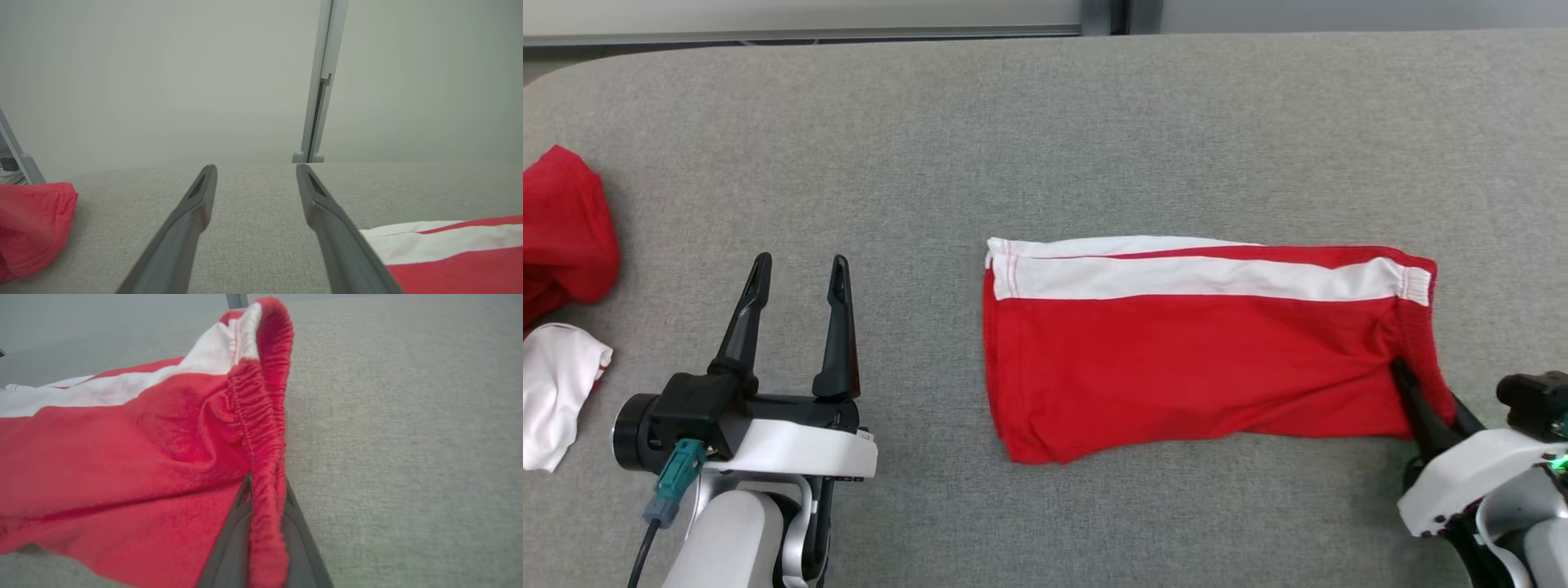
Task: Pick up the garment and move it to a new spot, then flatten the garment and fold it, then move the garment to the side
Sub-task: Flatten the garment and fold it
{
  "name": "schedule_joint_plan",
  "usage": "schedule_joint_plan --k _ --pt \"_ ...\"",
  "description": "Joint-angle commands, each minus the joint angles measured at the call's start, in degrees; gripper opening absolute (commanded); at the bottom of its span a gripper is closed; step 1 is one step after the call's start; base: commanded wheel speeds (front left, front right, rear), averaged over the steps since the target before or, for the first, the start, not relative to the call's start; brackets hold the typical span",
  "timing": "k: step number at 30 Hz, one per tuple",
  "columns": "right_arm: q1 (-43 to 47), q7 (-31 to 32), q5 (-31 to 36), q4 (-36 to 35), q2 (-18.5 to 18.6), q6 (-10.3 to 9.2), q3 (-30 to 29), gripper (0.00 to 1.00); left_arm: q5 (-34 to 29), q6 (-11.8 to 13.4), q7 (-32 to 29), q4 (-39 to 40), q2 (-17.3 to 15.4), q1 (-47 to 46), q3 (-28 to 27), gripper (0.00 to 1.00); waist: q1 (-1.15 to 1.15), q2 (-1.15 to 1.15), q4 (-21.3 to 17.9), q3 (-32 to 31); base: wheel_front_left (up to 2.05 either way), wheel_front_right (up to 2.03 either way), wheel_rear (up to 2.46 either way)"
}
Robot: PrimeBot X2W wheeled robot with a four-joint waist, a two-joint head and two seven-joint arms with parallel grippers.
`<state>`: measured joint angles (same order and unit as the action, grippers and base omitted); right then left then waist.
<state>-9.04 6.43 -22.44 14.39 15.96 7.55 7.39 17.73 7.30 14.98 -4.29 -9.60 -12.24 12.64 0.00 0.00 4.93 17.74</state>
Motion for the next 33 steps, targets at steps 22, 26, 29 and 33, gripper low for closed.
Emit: schedule_joint_plan --k 22,26,29,33 --pt "-5.7 20.9 -17.0 -16.8 -8.7 -0.07 8.8 0.0 -0.4 -1.2 0.2 -0.9 1.6 -2.0 1.0 1.0 0.0 0.0 2.8 -0.5 0.0 0.0 0.0" --pt "-8.4 21.1 -17.1 -11.7 -10.3 -0.07 13.5 0.0 -0.3 -1.8 0.2 -1.6 2.4 -2.7 1.6 1.0 0.0 0.0 4.5 0.0 0.0 0.0 0.0" --pt "-9.9 19.3 -16.0 -7.5 -10.6 -0.07 15.5 0.0 -0.4 -2.0 0.2 -2.1 2.9 -2.8 1.6 1.0 0.0 0.0 5.4 0.2 0.0 0.0 0.0" --pt "-11.7 15.7 -14.2 -3.7 -10.8 -0.07 18.2 0.56 -0.7 -2.2 0.2 -2.4 3.2 -2.7 1.1 1.0 0.0 0.0 5.7 0.3 0.0 0.0 0.0"
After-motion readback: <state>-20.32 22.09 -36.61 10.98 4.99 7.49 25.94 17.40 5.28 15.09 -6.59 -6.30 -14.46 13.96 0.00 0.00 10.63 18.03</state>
